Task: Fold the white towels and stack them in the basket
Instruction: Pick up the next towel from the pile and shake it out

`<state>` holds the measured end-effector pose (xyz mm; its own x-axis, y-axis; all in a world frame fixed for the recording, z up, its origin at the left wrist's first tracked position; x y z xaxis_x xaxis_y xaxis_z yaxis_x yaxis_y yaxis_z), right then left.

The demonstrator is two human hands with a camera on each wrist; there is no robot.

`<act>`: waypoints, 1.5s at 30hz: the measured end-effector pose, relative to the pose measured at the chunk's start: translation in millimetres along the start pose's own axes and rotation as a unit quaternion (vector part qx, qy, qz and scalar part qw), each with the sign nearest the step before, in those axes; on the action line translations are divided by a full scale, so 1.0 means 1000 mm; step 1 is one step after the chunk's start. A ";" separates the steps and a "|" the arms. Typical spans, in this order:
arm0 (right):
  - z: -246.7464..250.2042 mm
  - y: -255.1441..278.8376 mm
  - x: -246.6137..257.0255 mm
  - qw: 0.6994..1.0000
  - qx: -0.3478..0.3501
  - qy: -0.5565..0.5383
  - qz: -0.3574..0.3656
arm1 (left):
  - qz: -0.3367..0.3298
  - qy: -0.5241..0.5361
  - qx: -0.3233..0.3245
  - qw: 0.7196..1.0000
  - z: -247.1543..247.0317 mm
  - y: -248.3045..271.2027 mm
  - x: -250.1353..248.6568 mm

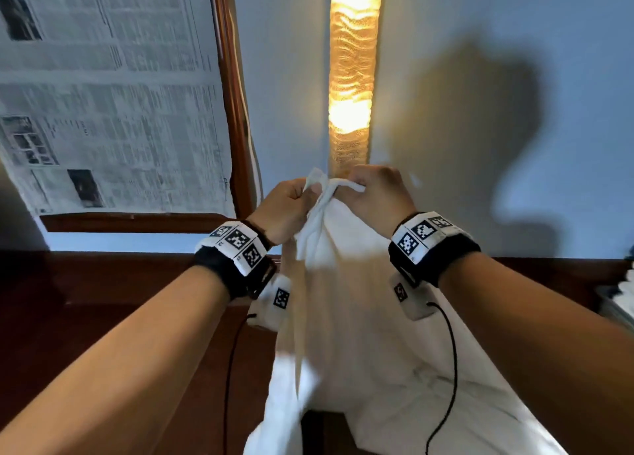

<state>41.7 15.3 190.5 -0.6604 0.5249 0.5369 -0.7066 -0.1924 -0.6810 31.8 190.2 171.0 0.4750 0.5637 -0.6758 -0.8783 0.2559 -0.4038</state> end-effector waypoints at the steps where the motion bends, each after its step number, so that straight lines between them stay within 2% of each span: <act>1: -0.001 0.008 0.001 1.000 0.002 -0.006 -0.001 | -0.016 -0.021 -0.006 1.000 0.002 0.002 -0.003; 3: -0.008 0.028 -0.001 0.999 0.019 -0.033 -0.019 | -0.040 -0.029 -0.027 0.998 0.011 0.005 -0.007; 5: -0.017 0.054 -0.014 0.997 0.040 0.003 -0.068 | -0.048 -0.008 -0.043 0.998 0.023 0.009 -0.005; 7: -0.018 0.083 -0.044 0.985 0.044 0.050 -0.159 | -0.039 0.008 -0.046 0.998 0.038 0.014 0.003; 10: -0.006 0.136 -0.077 0.936 0.015 0.064 -0.345 | -0.031 0.032 -0.027 0.999 0.057 0.025 0.018; 12: -0.005 0.154 -0.072 0.919 -0.038 0.044 -0.390 | -0.035 0.041 0.008 0.999 0.060 0.035 0.028; 16: -0.022 0.129 -0.012 0.950 -0.116 0.016 -0.288 | -0.035 0.062 0.056 0.996 0.046 0.061 0.034; 18: -0.033 0.108 0.026 0.965 -0.109 -0.003 -0.237 | -0.036 0.051 0.026 0.998 0.036 0.072 0.028; 20: -0.042 0.094 0.059 0.975 -0.096 0.022 -0.201 | -0.044 0.071 -0.009 0.996 0.028 0.082 0.016; 22: -0.042 0.091 0.084 0.975 -0.089 0.080 -0.185 | -0.059 0.123 0.002 0.991 0.018 0.087 0.008; 25: -0.037 0.102 0.106 0.966 -0.096 0.125 -0.204 | -0.069 0.172 0.073 0.980 0.004 0.090 0.008; 28: -0.034 0.126 0.112 0.969 -0.097 0.111 -0.198 | -0.099 0.136 0.065 0.984 0.008 0.090 0.008; 31: -0.039 0.151 0.108 0.977 -0.040 0.144 -0.152 | -0.131 0.116 0.052 0.983 0.020 0.094 -0.006; 33: -0.041 0.166 0.091 0.974 -0.033 0.169 -0.145 | -0.134 0.111 0.054 0.983 0.029 0.101 -0.016; 35: -0.037 0.186 0.066 0.969 -0.071 0.154 -0.181 | -0.112 0.121 0.042 0.986 0.036 0.104 -0.019; 38: -0.023 0.213 0.037 0.940 -0.111 0.112 -0.303 | -0.070 0.135 0.028 0.988 0.046 0.107 -0.010; 40: -0.014 0.213 0.034 0.928 -0.161 0.058 -0.332 | -0.050 0.142 0.042 0.988 0.043 0.109 -0.004; 42: -0.007 0.194 0.044 0.938 -0.191 0.035 -0.287 | -0.034 0.154 0.058 0.986 0.033 0.111 -0.003; 45: -0.004 0.156 0.078 0.970 -0.147 0.016 -0.193 | -0.031 0.160 0.042 0.986 0.015 0.116 -0.015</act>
<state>-118.4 29.6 124.1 -0.3501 0.5367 0.7677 -0.7931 0.2663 -0.5478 -77.6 223.6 143.6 0.5093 0.2718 -0.8165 -0.8420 0.3537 -0.4074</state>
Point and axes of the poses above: each hand's wrist, its own y-axis away from the middle knuckle, its own z-axis out of the back of the hand, x = y × z, the point moved 2 cm from there along -y, towards the middle knuckle, and after that the axes turned 13 degrees about -y, right-handed, at the moved point
